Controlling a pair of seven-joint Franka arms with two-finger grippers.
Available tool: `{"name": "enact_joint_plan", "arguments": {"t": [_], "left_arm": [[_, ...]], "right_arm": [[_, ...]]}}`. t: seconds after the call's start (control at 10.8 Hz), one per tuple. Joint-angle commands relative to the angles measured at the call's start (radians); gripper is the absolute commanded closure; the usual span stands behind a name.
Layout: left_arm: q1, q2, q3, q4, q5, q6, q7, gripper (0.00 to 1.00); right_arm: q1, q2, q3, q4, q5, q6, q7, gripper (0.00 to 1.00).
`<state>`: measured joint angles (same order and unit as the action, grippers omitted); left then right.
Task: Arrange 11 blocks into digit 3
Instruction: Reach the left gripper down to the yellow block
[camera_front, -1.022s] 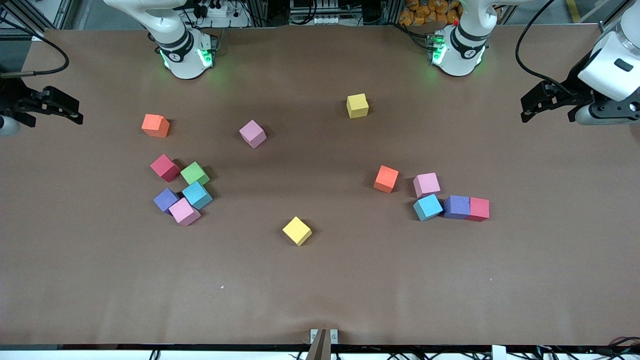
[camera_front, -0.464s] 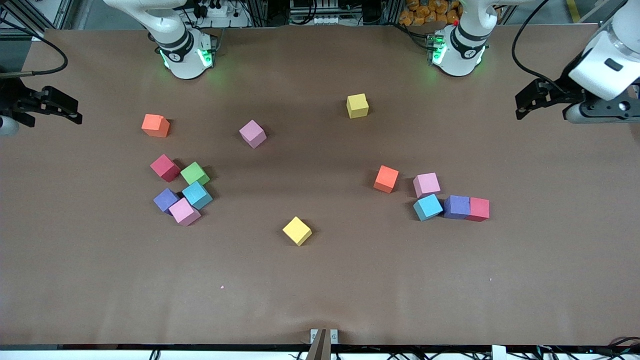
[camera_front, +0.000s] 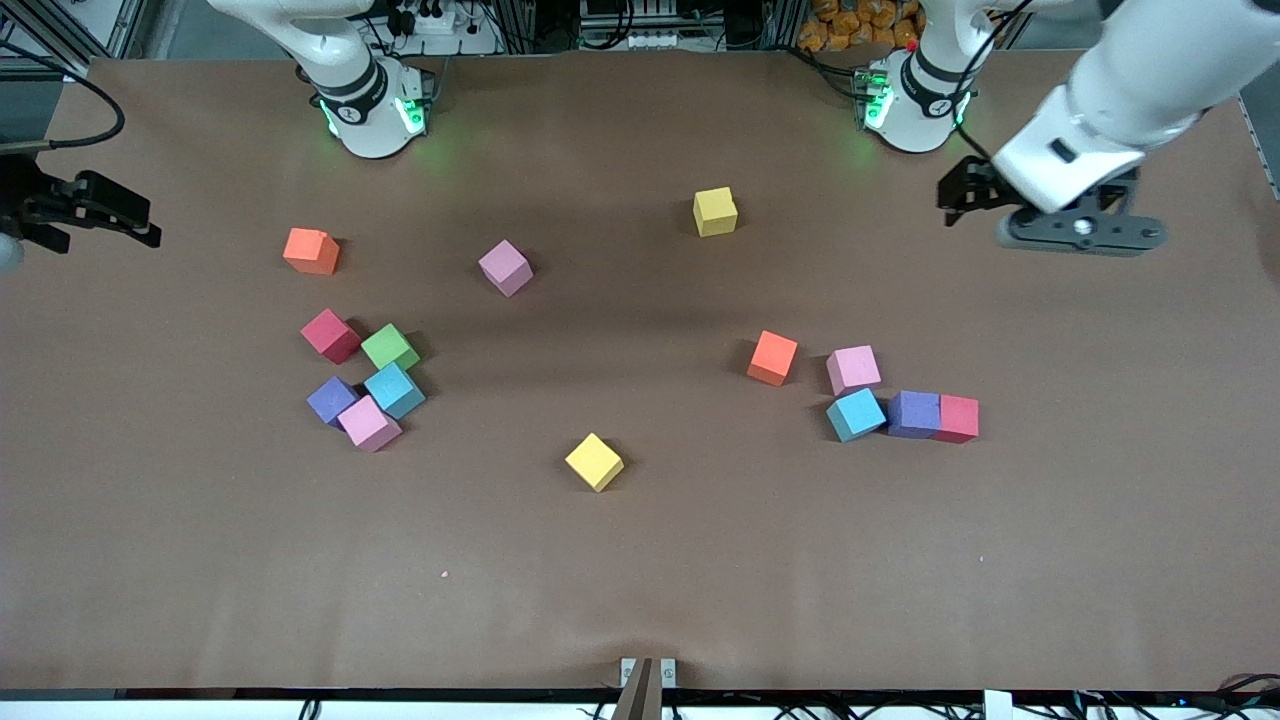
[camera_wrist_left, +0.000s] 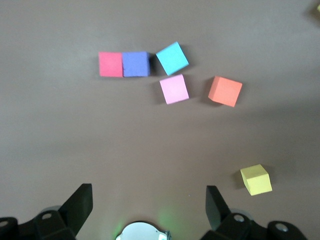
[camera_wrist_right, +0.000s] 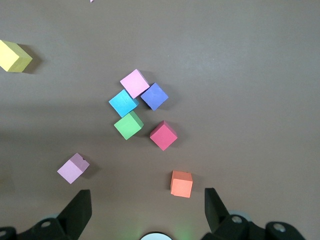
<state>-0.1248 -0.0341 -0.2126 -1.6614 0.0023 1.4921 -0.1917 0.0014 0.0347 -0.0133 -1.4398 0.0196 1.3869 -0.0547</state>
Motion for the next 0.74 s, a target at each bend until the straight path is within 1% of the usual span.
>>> {"name": "enact_joint_plan", "arguments": {"t": [0.0, 0.09, 0.37, 0.56, 0.65], "left_arm": [[-0.025, -0.009, -0.033, -0.058, -0.013, 0.003, -0.027, 0.0], [-0.048, -0.007, -0.056, -0.101, -0.013, 0.037, -0.073, 0.0], [-0.064, -0.009, -0.192, -0.278, -0.013, 0.213, -0.271, 0.0], [-0.088, 0.0, -0.266, -0.418, -0.016, 0.378, -0.378, 0.0], [-0.11, 0.008, -0.313, -0.484, -0.016, 0.463, -0.496, 0.0]], "right_arm": [[-0.012, -0.019, 0.003, -0.027, 0.022, -0.006, -0.017, 0.0], [-0.012, -0.025, 0.003, -0.031, 0.022, -0.005, -0.017, 0.0], [-0.014, -0.033, 0.003, -0.066, 0.022, 0.004, -0.019, 0.0], [-0.012, -0.039, 0.003, -0.105, 0.022, 0.033, -0.019, 0.0], [-0.012, -0.044, 0.003, -0.126, 0.022, 0.044, -0.019, 0.0]]}}
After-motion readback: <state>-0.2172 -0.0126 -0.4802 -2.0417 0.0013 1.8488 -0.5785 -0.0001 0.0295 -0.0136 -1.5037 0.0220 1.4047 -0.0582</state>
